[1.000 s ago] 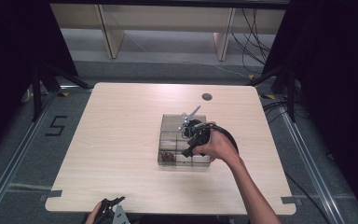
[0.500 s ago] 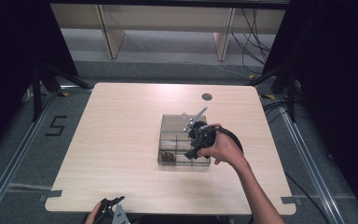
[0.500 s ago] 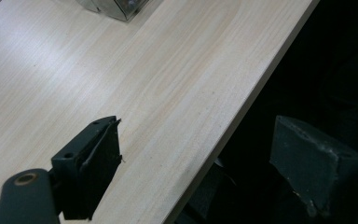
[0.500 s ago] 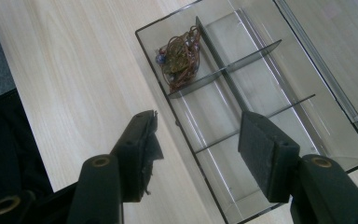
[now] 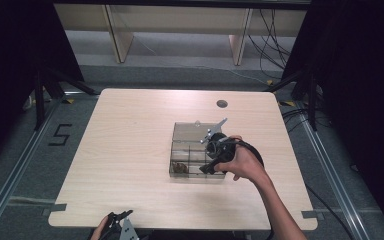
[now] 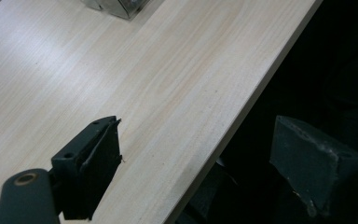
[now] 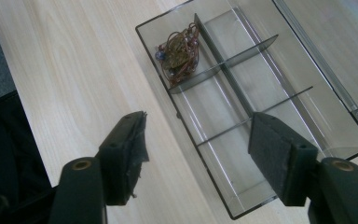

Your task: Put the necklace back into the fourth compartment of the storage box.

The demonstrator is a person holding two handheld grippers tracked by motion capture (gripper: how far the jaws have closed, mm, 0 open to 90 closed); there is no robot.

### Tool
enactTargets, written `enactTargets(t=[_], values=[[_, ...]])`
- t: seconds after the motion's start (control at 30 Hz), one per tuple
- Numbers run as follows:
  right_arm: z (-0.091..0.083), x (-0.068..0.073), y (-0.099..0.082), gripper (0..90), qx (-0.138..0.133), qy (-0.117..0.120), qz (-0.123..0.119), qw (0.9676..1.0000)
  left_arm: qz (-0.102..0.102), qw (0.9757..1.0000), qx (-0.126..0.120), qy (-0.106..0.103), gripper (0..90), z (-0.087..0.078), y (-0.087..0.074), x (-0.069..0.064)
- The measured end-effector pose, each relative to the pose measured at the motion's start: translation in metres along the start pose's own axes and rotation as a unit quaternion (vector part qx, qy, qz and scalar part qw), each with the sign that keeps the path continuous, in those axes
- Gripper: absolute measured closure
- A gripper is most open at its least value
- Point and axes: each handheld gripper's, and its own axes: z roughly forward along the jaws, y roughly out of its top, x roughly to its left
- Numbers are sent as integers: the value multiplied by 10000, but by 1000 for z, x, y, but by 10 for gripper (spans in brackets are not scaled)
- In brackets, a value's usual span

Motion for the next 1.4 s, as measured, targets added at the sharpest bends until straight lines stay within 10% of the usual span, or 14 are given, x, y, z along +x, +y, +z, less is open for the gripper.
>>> enactTargets(t=[1.4], values=[[-9, 11, -40, 266, -406, -92, 161, 9990, -7, 10000, 34, 5, 154, 1, 0, 0]])
